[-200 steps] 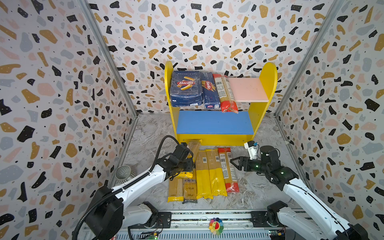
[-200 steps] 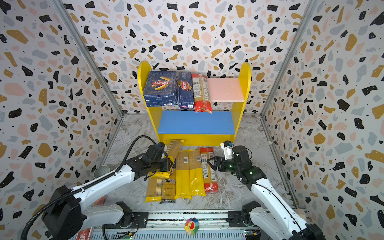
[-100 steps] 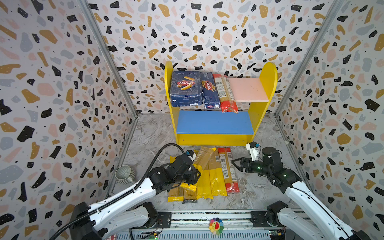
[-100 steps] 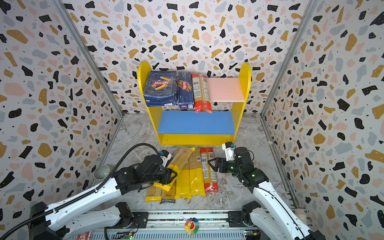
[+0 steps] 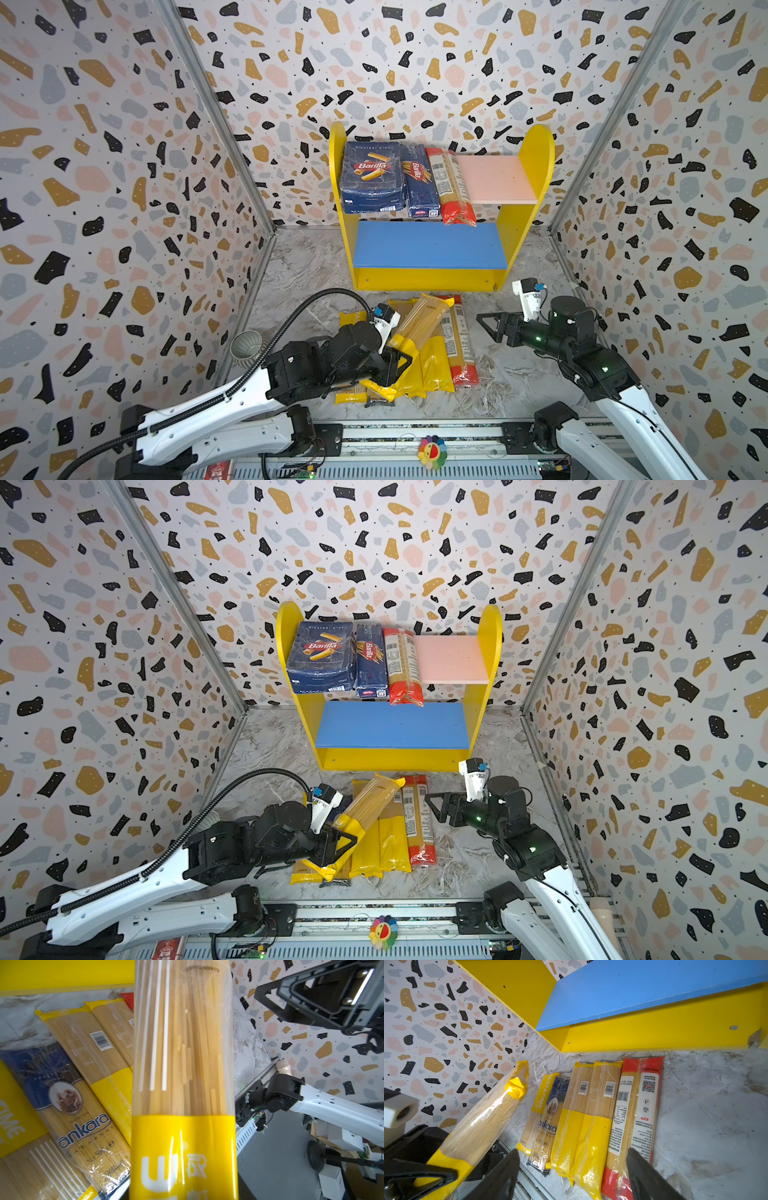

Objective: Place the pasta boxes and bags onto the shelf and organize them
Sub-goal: 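Lift the yellow bag with the left gripper up toward the pink shelf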

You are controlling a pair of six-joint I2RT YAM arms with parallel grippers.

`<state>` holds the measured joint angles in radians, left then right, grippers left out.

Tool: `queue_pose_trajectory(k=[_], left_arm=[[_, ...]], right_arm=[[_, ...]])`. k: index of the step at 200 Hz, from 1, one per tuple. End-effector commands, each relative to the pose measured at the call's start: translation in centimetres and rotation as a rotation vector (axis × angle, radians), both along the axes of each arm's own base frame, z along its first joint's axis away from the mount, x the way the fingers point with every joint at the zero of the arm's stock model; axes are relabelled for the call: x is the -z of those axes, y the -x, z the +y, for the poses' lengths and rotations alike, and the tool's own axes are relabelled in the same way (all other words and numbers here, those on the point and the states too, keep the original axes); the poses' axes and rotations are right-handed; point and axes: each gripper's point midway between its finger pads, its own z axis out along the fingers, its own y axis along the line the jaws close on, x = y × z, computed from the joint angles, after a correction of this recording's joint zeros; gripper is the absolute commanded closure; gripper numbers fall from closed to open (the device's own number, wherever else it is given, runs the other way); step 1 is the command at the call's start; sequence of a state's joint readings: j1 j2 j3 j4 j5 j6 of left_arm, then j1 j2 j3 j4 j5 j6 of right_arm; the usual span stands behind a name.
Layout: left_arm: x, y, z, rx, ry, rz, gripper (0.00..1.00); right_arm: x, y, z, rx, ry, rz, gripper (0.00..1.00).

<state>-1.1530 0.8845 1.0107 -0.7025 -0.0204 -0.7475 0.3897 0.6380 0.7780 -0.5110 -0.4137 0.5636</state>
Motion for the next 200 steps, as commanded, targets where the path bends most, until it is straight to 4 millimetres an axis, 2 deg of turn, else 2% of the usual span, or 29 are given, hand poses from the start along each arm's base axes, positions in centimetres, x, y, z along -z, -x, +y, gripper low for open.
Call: queue_pose_trajectory(k=[1,51,109,130,179,200], left_arm=[[-7.8,-0.7,-1.5,0.015,0.189,-0.131,1.00],[-15.1,-0.7,-3.9,0.079,0.274,-0.209,1.00],[-21.1,-0.4,-7.5,0.170,0.424,-0.249,1.00],[-24.0,-0.5,-8.7,0.193,0.472,-0.281,1.00],[-28.6,-3.1,-11.9,0.153,0.435,-0.369,1.00],[-30.5,-4.7,-13.1,0.123,0.421,-0.417,1.00]], right_arm=[[-1.4,0.5,-0.9,0.028,0.016,-0.019,0.20],[-2.7,1.1,-1.4,0.040,0.025,-0.047,0.20],[-3.7,1.7,-1.6,0.033,0.027,-0.076,0.20],[-4.4,1.9,-1.7,0.032,0.027,-0.091,0.20],[-8.1,2.5,-2.1,0.032,0.015,-0.160,0.20],[-9.0,2.5,-2.5,0.050,0.027,-0.182,0.20]])
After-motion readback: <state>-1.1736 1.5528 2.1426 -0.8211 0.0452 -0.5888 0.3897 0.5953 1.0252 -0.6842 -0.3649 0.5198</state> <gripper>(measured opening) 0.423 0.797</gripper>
